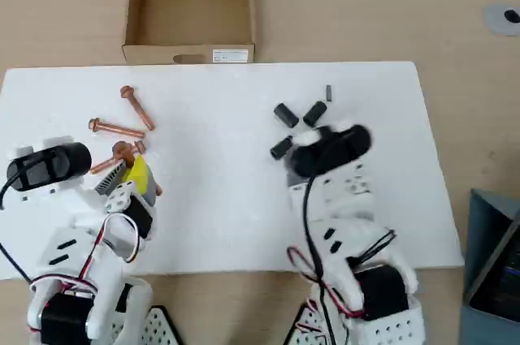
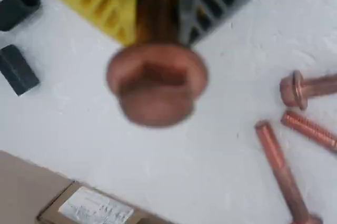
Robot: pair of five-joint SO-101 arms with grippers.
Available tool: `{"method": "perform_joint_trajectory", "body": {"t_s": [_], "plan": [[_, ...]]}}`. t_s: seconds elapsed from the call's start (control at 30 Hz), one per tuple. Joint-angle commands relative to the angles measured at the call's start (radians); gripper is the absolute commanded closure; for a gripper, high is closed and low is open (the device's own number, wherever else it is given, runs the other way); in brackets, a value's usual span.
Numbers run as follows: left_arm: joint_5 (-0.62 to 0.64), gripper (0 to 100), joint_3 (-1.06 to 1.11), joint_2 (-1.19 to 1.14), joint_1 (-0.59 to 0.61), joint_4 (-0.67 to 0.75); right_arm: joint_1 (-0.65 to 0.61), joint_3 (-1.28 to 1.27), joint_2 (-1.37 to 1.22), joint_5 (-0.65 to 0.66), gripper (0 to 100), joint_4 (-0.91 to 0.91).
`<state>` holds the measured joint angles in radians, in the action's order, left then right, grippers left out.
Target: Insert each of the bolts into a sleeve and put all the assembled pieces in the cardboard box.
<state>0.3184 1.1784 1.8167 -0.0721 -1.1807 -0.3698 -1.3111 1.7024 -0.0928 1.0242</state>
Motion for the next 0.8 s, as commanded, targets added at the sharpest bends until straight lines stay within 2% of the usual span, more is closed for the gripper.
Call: {"method": "perform_joint_trajectory", "body": {"t_s": [0.0, 0.17, 0.27, 0.43, 0.77], "plan": [[0.046, 100, 0.008, 0.008, -0.009, 0.034, -0.094, -0.05, 0.079, -0.005, 98.9, -0.055], [0.153, 100, 0.032, 0.008, -0.018, 0.166, -0.223, -0.124, 0.18, -0.009, 98.9, -0.068], [0.201, 100, 0.026, 0.008, -0.098, 0.272, -0.295, -0.147, 0.236, -0.006, 98.9, -0.068], [0.203, 100, 0.028, 0.008, -0.261, 0.402, -0.392, -0.147, 0.252, -0.005, 98.9, -0.068], [0.201, 100, 0.035, 0.007, -0.288, 0.425, -0.407, -0.139, 0.254, 0.095, 98.9, -0.068]]}}
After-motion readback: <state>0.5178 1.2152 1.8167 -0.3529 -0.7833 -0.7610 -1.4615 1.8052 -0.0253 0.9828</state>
